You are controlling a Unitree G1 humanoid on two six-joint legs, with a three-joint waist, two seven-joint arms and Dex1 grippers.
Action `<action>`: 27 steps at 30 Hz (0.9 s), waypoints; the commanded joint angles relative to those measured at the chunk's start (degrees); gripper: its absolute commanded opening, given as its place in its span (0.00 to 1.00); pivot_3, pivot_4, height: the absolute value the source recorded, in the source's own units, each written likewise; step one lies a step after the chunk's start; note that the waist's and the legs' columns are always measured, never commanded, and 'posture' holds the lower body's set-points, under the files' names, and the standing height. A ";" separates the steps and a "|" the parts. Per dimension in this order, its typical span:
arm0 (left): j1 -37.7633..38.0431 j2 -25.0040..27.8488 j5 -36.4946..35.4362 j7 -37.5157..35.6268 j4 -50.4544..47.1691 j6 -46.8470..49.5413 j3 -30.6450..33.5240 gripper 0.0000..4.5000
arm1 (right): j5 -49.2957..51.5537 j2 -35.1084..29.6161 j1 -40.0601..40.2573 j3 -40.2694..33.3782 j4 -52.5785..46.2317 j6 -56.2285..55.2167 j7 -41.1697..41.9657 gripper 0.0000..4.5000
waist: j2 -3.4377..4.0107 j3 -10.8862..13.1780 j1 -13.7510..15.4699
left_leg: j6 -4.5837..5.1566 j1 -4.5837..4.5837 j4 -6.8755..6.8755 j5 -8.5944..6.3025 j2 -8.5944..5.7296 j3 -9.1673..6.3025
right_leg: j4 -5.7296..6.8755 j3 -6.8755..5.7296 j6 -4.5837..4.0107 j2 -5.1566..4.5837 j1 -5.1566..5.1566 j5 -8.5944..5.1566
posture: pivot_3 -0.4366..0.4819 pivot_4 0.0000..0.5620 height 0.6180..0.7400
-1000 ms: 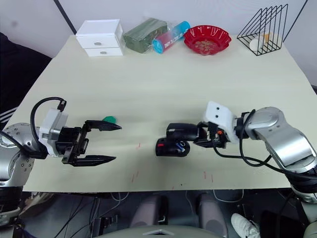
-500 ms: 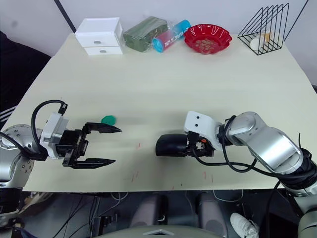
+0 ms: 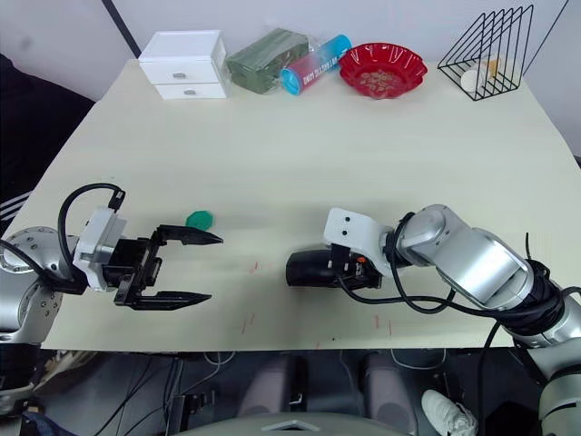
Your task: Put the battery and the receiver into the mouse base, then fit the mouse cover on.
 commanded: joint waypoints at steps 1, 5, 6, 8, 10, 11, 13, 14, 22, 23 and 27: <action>-0.04 1.12 -0.74 -2.62 -1.31 -0.70 0.32 1.00 | 0.63 0.00 -1.35 -0.28 -0.13 0.89 -0.60 0.61 | 0.00 0.00 0.00 | 0.00 0.00 0.00 0.00 0.00 -0.01 | 0.00 0.00 0.00 0.00 0.00 0.00 | 0.48 0.27 1.00; 0.40 1.15 -0.85 -2.49 -1.74 -0.67 0.40 1.00 | 0.48 0.64 -2.01 0.83 0.76 1.34 -1.48 0.61 | 0.00 0.00 -0.03 | 0.00 0.00 0.00 0.00 0.00 -0.01 | 0.02 -0.01 0.00 0.00 0.00 0.00 | 0.48 0.27 1.00; 0.51 1.16 -0.88 -2.43 -1.91 -0.64 0.44 1.00 | 0.69 0.85 -2.21 0.95 0.82 1.56 -1.63 0.61 | 0.00 0.00 -0.02 | 0.00 0.00 0.00 0.00 0.00 -0.01 | 0.02 -0.01 0.00 0.00 0.00 0.00 | 0.48 0.27 1.00; 0.67 1.16 -0.95 -2.28 -2.13 -0.58 0.49 1.00 | 0.89 1.26 -2.46 1.04 1.01 2.07 -2.03 0.61 | 0.00 0.00 -0.01 | 0.00 0.00 0.00 0.00 0.00 -0.02 | 0.01 -0.02 0.00 0.00 0.00 0.00 | 0.48 0.27 1.00; 0.89 1.14 -1.06 -2.14 -2.35 -0.51 0.57 1.00 | 0.93 1.46 -2.64 1.40 1.11 2.30 -2.24 0.61 | 0.00 0.00 -0.01 | 0.00 -0.01 0.00 0.00 0.00 -0.02 | 0.01 -0.02 0.00 0.00 0.00 0.00 | 0.48 0.27 1.00; 1.12 1.11 -1.15 -2.09 -2.49 -0.48 0.67 1.00 | 1.06 1.67 -2.80 1.71 1.06 2.57 -2.34 0.61 | 0.00 0.00 -0.01 | 0.00 -0.01 0.00 0.00 0.00 -0.02 | 0.01 -0.02 0.00 0.00 0.00 0.00 | 0.48 0.27 1.00; 1.34 1.09 -1.18 -1.94 -2.68 -0.47 0.64 1.00 | 1.32 1.78 -3.06 2.10 1.03 2.85 -2.40 0.61 | 0.00 0.00 -0.02 | 0.00 0.00 0.00 0.00 0.00 -0.02 | 0.01 -0.02 0.00 0.00 0.00 0.00 | 0.48 0.27 1.00; 1.37 1.07 -1.15 -1.82 -2.70 -0.50 0.62 1.00 | 1.42 1.94 -3.31 2.22 1.15 3.26 -2.55 0.61 | 0.00 0.00 -0.03 | 0.00 0.00 0.00 0.00 0.00 -0.02 | 0.01 -0.02 0.00 0.00 0.00 0.00 | 0.48 0.27 1.00; 2.07 0.84 -1.06 -1.47 -2.95 -0.68 0.78 1.00 | 2.05 2.33 -5.61 3.78 1.35 4.66 -2.41 0.61 | 0.00 0.00 -0.02 | 0.00 -0.01 0.01 0.00 0.00 -0.03 | 0.01 -0.04 0.00 0.00 0.00 0.00 | 0.48 0.27 1.00; 2.08 0.81 -1.07 -1.41 -2.99 -0.65 0.76 1.00 | 2.15 2.34 -5.75 3.87 1.40 4.84 -2.42 0.61 | 0.00 0.00 -0.02 | 0.00 -0.01 0.01 0.00 0.00 -0.04 | 0.01 -0.04 0.00 0.00 0.00 0.00 | 0.48 0.27 1.00; 2.53 0.70 -1.10 -1.22 -3.27 -0.73 0.90 1.00 | 2.24 2.42 -6.39 4.36 1.65 5.40 -2.64 0.61 | 0.00 0.00 -0.05 | 0.00 -0.01 0.01 0.00 0.00 -0.03 | 0.02 -0.04 0.00 0.00 0.00 0.00 | 0.48 0.27 1.00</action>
